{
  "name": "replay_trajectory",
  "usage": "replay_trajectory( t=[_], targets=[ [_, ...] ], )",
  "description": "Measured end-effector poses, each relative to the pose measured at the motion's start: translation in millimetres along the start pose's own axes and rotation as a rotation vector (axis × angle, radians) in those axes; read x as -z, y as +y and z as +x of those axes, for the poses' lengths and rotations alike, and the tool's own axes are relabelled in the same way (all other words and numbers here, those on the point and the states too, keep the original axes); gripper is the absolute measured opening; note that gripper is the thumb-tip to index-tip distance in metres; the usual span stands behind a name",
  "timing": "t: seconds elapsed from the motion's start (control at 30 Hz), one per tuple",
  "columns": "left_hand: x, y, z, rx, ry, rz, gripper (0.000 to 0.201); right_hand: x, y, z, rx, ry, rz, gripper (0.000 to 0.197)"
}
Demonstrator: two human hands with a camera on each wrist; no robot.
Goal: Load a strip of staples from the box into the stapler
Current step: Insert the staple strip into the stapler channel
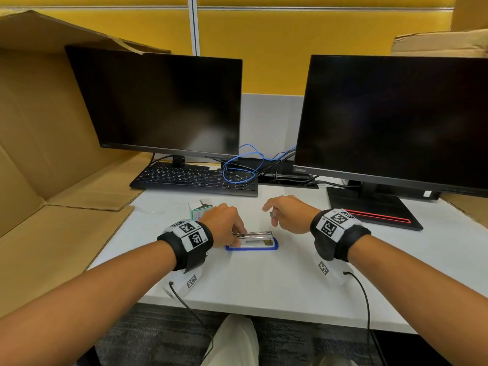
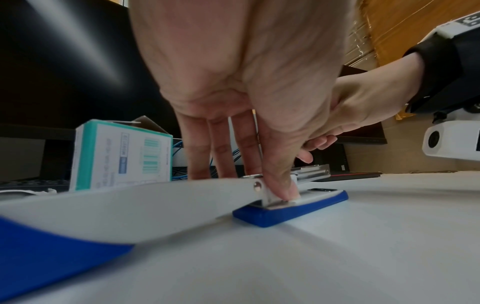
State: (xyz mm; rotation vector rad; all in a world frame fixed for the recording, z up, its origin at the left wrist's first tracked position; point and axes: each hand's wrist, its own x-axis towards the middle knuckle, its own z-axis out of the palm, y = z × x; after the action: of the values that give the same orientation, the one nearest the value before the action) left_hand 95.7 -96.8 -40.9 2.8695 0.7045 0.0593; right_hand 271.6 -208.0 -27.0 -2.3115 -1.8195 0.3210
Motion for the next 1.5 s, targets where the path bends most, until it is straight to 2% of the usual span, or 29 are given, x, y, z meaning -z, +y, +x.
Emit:
replay_trajectory(
  t=[0.33,0.5,0.63,1.17,1.5],
  targets=[
    [0.4,-1.0,1.1,0.002,-0.015,-0.010,0.032,-12.9,-6.6,8.1,0.087,0.041,0.036,0.039],
    [-0.2,-2.5,2.2,0.007,-0.004,-0.035,0.032,-20.3,-6.1,8.6,0.133,0.096,0.130,0.027],
    [0.0,-2.4,2.3,0.001,0.005,-0.031,0.031,-25.5,-5.8,5.9,0.126,0.067,0.213,0.034],
    [-1.8,-0.3,1.2,0.023,0.017,-0.016,0.032,-22.3,-15.1,5.6,0.083,-0.026,0.173,0.051],
    [-3.1,-2.7,2.0,-0.002,0.015,-0.008,0.032,-24.4,-15.7,5.4,0.086,-0.024,0.134,0.051]
  ],
)
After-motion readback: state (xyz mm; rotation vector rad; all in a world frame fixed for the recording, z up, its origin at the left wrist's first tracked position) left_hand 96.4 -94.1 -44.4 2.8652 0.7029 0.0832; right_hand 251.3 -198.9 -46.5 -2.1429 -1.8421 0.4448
